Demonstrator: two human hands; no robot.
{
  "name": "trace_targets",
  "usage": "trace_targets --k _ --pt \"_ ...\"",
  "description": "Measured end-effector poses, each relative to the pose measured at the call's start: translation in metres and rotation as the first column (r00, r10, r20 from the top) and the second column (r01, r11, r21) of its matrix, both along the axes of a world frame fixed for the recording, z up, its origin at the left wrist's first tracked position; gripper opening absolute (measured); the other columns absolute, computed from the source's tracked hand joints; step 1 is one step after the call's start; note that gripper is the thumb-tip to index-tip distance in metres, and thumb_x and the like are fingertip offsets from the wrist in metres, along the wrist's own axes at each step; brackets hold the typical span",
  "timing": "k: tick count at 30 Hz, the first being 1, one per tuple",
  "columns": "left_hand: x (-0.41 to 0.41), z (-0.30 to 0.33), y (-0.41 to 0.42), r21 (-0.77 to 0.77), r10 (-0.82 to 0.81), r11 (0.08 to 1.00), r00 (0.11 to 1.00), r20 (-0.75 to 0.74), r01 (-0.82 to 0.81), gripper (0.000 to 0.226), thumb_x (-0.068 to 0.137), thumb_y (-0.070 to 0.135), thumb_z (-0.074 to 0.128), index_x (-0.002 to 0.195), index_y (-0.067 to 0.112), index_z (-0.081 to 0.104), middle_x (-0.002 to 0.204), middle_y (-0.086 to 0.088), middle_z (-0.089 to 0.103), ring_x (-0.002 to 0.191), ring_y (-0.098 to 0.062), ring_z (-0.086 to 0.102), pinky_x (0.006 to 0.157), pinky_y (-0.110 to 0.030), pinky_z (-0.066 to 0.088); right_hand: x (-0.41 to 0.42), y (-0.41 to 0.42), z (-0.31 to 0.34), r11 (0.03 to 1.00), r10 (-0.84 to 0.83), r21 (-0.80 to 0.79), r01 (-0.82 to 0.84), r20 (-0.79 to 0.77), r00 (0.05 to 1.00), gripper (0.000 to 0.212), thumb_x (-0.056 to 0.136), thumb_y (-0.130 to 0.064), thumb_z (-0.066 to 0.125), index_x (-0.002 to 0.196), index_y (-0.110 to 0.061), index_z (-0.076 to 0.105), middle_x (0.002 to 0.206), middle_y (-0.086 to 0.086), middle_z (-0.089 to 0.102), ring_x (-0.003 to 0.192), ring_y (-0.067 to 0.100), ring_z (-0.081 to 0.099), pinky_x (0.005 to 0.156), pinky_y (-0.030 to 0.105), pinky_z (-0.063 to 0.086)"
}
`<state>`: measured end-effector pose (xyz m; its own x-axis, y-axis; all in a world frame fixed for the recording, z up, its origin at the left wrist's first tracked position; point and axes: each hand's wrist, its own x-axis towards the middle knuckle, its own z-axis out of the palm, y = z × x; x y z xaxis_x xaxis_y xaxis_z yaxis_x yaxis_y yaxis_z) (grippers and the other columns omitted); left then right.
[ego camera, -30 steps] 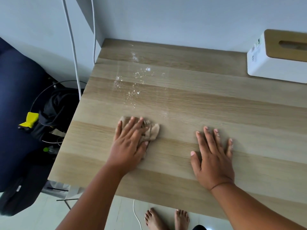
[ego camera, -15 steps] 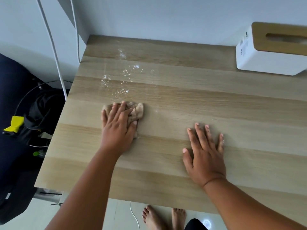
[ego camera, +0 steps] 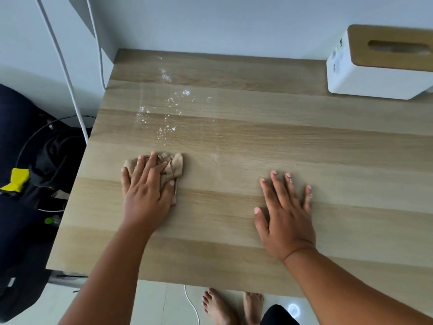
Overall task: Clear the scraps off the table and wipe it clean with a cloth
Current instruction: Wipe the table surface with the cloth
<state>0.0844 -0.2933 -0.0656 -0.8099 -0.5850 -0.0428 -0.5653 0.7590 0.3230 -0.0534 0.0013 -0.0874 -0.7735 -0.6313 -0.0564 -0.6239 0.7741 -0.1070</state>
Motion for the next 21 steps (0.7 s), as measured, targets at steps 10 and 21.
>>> trace_targets --k 10,21 --pt "-0.011 -0.004 0.079 -0.005 -0.486 0.873 0.868 -0.105 0.488 0.045 0.1 0.036 0.056 0.14 0.016 0.061 0.162 -0.002 0.039 0.155 -0.025 0.026 0.121 -0.063 0.023 0.002 0.0 0.002 1.0 0.004 -0.008 -0.005 -0.012 1.0 0.072 0.093 -0.05 0.042 0.16 -0.025 0.032 0.172 0.001 0.015 0.159 0.029 0.009 0.123 0.067 0.008" --pt "-0.033 -0.002 0.006 0.019 -0.138 0.99 0.99 -0.005 0.138 0.056 0.097 0.044 0.042 0.147 0.02 0.051 0.166 -0.002 0.031 0.158 -0.022 0.015 0.127 -0.055 0.004 -0.001 0.0 0.001 1.0 0.002 0.002 -0.002 0.0 1.0 0.073 0.094 -0.052 0.041 0.161 -0.025 0.029 0.173 0.0 0.01 0.16 0.029 0.006 0.122 0.068 0.009"
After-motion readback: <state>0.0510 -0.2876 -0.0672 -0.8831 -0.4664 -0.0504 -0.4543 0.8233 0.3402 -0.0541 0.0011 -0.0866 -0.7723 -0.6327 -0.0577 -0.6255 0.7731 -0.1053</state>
